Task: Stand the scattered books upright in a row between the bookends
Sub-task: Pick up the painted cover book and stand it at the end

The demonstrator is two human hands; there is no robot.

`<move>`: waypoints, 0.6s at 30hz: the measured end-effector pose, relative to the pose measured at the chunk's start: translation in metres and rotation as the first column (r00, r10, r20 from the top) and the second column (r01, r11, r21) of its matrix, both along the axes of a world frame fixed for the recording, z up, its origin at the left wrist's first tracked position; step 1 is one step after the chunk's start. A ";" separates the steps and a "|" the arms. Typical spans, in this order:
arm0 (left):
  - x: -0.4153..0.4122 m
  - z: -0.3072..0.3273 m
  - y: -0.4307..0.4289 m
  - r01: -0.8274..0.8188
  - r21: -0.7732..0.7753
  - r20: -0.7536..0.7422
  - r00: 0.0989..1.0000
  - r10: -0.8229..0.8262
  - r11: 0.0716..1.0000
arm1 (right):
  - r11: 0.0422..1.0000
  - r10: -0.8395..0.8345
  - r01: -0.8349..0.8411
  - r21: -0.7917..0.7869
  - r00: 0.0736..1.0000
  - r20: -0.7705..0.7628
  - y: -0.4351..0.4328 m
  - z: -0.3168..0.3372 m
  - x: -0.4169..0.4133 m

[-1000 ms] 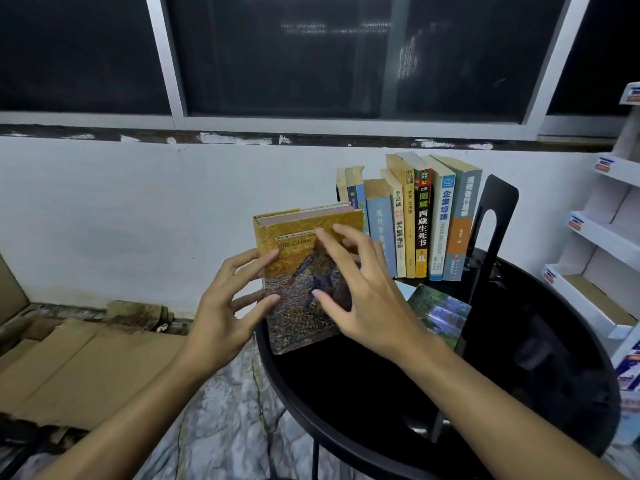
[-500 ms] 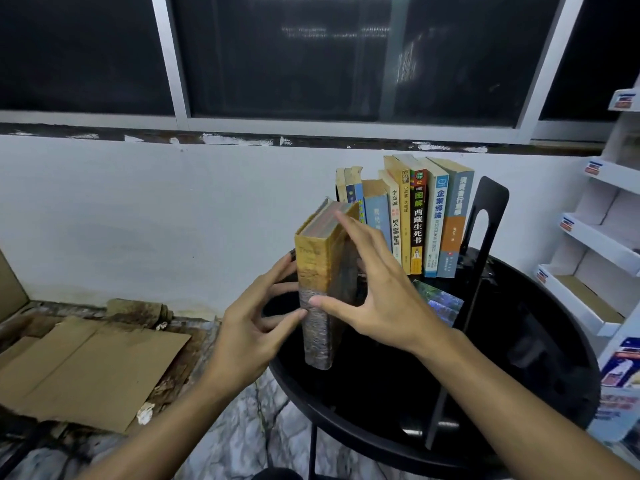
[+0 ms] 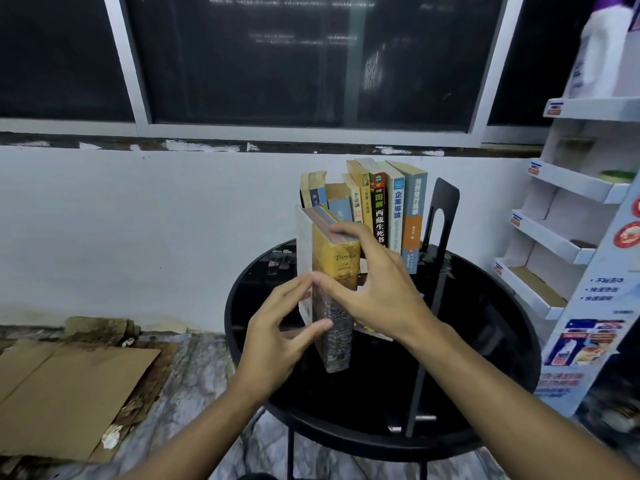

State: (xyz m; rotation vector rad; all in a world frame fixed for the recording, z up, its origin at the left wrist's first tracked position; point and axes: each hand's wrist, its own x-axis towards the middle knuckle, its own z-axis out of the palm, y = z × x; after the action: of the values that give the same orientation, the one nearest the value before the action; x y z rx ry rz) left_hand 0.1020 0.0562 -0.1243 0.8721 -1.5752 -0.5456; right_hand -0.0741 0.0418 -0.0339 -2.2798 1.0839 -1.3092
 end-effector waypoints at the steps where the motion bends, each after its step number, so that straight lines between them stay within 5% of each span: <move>1: -0.001 -0.002 -0.001 0.000 0.010 -0.006 1.000 0.000 1.000 | 1.000 -0.021 0.021 -0.016 1.000 0.014 0.000 -0.001 0.002; 18: -0.031 0.036 -0.014 0.129 0.004 0.003 0.992 -0.129 0.992 | 0.949 -0.170 0.240 -0.205 0.936 0.308 0.001 0.025 -0.016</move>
State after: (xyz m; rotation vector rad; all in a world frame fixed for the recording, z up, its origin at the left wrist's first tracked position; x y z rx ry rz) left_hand 0.0713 0.0423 -0.0885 0.7777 -1.6416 -0.6403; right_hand -0.0905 0.0426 -0.0090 -2.0830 1.1381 -1.8821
